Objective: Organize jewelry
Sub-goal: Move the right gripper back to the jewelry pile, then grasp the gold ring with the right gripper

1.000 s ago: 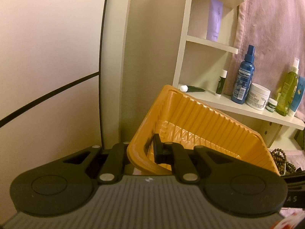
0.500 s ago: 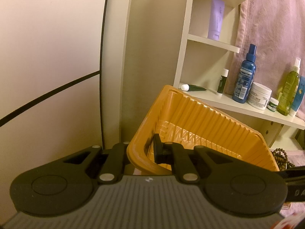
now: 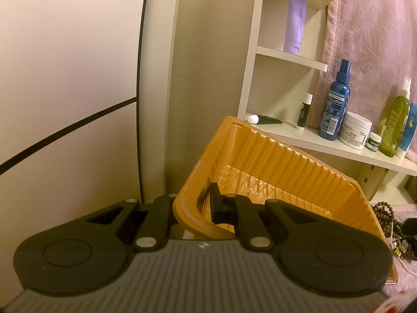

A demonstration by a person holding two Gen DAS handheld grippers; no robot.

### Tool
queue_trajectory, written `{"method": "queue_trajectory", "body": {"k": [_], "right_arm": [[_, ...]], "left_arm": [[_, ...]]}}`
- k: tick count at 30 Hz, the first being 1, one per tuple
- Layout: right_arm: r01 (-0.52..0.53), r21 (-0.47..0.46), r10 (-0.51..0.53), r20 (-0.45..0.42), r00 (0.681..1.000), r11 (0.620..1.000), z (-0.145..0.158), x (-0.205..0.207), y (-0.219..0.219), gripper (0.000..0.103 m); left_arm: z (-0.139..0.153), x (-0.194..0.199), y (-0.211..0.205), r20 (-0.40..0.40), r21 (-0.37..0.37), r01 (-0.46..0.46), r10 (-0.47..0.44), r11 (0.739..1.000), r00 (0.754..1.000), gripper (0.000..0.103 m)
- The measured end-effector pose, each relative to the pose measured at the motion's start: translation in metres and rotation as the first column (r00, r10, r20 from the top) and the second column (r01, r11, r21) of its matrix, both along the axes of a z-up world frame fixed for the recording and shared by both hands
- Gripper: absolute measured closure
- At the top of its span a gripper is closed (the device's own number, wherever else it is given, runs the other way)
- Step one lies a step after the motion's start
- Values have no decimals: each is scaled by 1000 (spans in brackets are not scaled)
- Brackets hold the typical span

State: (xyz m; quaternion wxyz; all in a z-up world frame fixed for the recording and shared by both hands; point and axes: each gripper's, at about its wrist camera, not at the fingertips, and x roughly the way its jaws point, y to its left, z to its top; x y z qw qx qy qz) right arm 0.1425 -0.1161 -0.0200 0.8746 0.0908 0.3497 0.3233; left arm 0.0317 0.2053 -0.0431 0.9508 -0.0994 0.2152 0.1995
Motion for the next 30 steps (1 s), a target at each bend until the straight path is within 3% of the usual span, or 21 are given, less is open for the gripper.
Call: {"method": "queue_trajectory", "body": {"k": [7, 17, 23, 25, 30], "right_arm": [[84, -123, -81, 25, 996, 989, 2, -10, -47, 56], [141, -237, -152, -29, 988, 961, -17, -1, -78, 57], [97, -230, -101, -6, 995, 968, -16, -6, -70, 58], [63, -225, -67, -10, 998, 972, -16, -5, -62, 65], [14, -258, -17, -9, 1000, 966, -27, 3, -38, 72]], "left_arm": [[-1, 1, 0, -7, 2, -1, 1, 1000, 1000, 93], [0, 1, -1, -9, 12, 1, -1, 1000, 1000, 93], [0, 0, -2, -10, 14, 4, -4, 1000, 1000, 93], [0, 0, -2, -9, 12, 4, -4, 1000, 1000, 93], [0, 0, -1, -10, 12, 5, -5, 1000, 1000, 93]]}}
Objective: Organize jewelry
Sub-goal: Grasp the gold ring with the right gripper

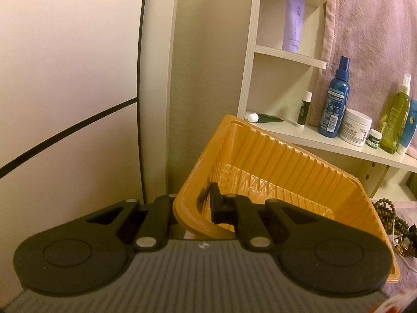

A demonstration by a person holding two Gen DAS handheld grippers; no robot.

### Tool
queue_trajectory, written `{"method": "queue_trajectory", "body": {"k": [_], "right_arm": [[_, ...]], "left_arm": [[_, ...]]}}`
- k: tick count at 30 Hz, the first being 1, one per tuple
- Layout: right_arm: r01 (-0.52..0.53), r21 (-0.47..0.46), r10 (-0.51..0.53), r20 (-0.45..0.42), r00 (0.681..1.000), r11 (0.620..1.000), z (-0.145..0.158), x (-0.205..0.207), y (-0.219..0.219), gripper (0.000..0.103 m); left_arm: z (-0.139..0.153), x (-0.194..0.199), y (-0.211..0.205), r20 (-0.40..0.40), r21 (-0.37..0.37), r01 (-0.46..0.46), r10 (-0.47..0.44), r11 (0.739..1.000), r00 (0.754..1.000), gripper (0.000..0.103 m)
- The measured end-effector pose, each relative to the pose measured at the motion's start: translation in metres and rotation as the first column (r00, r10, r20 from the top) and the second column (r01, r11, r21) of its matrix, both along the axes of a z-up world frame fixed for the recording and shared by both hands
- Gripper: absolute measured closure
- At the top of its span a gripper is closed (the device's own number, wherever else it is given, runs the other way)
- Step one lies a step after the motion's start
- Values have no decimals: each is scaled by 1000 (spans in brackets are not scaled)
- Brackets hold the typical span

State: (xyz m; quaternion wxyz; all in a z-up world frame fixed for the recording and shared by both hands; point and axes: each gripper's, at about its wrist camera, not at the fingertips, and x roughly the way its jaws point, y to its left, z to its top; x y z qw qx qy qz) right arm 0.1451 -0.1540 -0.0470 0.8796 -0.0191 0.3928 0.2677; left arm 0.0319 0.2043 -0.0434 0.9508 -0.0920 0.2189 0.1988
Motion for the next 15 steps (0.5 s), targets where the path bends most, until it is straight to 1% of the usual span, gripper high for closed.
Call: {"method": "queue_trajectory", "body": {"k": [3, 8, 10, 14, 15], "right_arm": [[-9, -31, 9, 3, 1000, 999, -10, 8, 11, 73], [-35, -110, 38, 27, 999, 993, -24, 17, 24, 76], [-45, -132, 49, 32, 998, 990, -29, 19, 27, 79], [-64, -179, 77, 71, 994, 982, -32, 18, 32, 82], [-64, -191, 81, 80, 994, 980, -32, 18, 33, 85]], "left_arm": [[0, 0, 0, 0, -3, -1, 1, 1000, 1000, 93], [0, 0, 1, -2, -4, -1, 1, 1000, 1000, 93], [0, 1, 1, -3, -3, -2, 2, 1000, 1000, 93], [0, 1, 0, -2, -5, -3, 3, 1000, 1000, 93], [0, 1, 1, -2, -5, -3, 3, 1000, 1000, 93]]}}
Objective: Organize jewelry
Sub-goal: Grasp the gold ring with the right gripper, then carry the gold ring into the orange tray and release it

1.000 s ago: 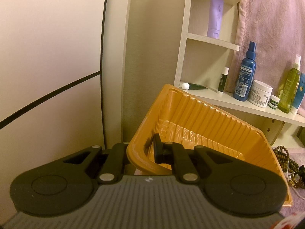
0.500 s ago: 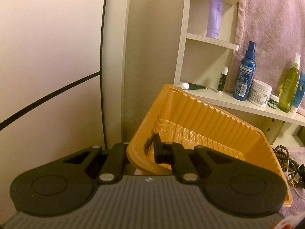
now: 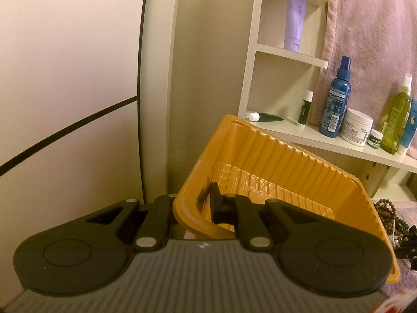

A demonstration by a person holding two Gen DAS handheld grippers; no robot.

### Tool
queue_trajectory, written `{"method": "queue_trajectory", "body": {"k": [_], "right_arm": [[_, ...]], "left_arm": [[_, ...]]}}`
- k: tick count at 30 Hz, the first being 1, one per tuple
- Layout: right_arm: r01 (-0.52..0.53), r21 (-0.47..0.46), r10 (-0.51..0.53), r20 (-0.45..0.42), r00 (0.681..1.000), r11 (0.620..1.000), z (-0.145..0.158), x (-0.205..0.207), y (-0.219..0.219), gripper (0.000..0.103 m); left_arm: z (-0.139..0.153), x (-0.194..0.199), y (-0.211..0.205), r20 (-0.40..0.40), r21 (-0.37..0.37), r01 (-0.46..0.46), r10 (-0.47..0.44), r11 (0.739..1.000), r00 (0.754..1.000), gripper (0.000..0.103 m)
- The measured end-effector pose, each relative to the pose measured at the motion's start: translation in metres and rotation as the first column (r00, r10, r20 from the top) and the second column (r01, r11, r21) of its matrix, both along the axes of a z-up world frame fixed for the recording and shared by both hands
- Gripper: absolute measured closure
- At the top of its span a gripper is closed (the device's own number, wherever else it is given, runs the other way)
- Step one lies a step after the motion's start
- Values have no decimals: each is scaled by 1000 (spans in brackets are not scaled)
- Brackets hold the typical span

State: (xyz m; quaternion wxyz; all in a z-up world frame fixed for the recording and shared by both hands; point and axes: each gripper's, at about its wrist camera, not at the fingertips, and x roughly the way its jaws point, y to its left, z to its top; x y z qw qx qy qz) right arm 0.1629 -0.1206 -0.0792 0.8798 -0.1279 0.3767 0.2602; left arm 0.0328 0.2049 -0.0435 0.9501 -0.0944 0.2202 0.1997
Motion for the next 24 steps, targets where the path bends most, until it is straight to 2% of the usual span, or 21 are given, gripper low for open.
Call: {"method": "queue_trajectory", "body": {"k": [3, 10, 13, 15, 19, 24], "right_arm": [[-3, -19, 3, 20, 1000, 1000, -1, 1, 1, 93], [17, 28, -18, 6, 1000, 999, 4, 0, -6, 94], [40, 107, -39, -18, 999, 993, 15, 1, -15, 94], [75, 199, -67, -46, 997, 977, 28, 2, -27, 94], [148, 385, -120, -95, 988, 911, 58, 5, -57, 94], [182, 517, -137, -124, 983, 837, 88, 9, -77, 94]], "left_arm": [[0, 0, 0, -1, -1, -1, 1, 1000, 1000, 93], [0, 1, 0, -1, 3, 1, -1, 1000, 1000, 93], [0, 2, 0, 0, 4, 2, -2, 1000, 1000, 93], [0, 2, 0, 0, 5, 2, -2, 1000, 1000, 93], [0, 1, -1, 2, 9, 4, -4, 1000, 1000, 93], [0, 0, -1, 7, 7, 5, -5, 1000, 1000, 93]]}}
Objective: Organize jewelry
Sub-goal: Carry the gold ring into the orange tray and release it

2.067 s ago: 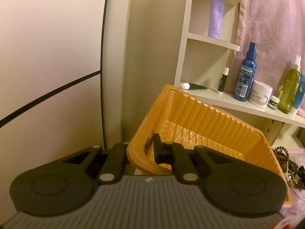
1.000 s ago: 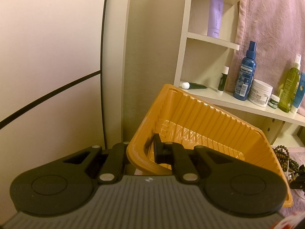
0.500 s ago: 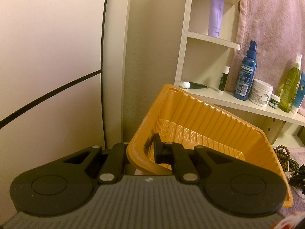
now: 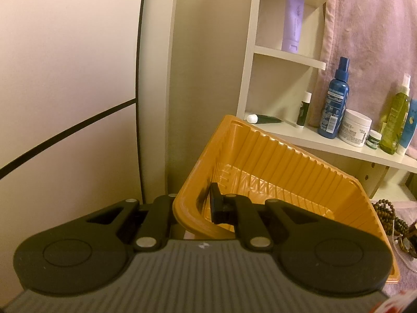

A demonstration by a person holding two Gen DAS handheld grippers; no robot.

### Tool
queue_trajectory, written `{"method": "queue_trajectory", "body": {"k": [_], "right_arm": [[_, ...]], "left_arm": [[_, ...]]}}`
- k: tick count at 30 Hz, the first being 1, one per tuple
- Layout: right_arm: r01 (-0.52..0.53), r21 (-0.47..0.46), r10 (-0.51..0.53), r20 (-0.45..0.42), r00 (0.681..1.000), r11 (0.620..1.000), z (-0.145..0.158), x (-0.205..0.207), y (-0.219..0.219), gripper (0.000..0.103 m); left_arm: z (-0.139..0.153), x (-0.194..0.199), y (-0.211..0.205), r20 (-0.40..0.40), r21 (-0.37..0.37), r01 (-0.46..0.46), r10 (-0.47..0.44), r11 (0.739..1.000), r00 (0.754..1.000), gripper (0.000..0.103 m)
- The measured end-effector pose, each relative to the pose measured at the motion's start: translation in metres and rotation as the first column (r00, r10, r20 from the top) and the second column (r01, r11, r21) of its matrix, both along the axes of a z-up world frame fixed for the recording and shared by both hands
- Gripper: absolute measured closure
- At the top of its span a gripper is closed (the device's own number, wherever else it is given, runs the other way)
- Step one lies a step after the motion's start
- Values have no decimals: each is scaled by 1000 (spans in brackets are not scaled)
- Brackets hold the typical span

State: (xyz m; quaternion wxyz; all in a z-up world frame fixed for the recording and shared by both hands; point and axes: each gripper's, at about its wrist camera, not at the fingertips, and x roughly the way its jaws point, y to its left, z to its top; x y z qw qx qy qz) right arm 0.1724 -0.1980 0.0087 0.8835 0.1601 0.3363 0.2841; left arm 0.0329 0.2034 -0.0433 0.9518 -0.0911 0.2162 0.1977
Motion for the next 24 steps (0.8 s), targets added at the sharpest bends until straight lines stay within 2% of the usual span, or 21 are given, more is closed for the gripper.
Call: {"method": "queue_trajectory", "body": {"k": [2, 7, 13, 17, 24], "right_arm": [[-2, 28, 2, 5, 1000, 1000, 8, 0, 3, 94], [-50, 28, 49, 16, 999, 998, 18, -5, 28, 94], [-175, 45, 175, 13, 985, 984, 15, -8, 81, 94], [-257, 41, 258, -1, 966, 965, 8, -8, 122, 94], [-320, -14, 319, -48, 947, 947, -14, -9, 180, 94]], "left_arm": [[0, -1, 1, 1, -3, 1, -1, 1000, 1000, 93], [0, -3, 1, 5, -8, 2, -2, 1000, 1000, 93], [1, -3, 2, 6, -12, 7, -7, 1000, 1000, 93], [1, -3, 2, 6, -12, 10, -10, 1000, 1000, 93], [1, -3, 2, 4, -18, 10, -10, 1000, 1000, 93]]}}
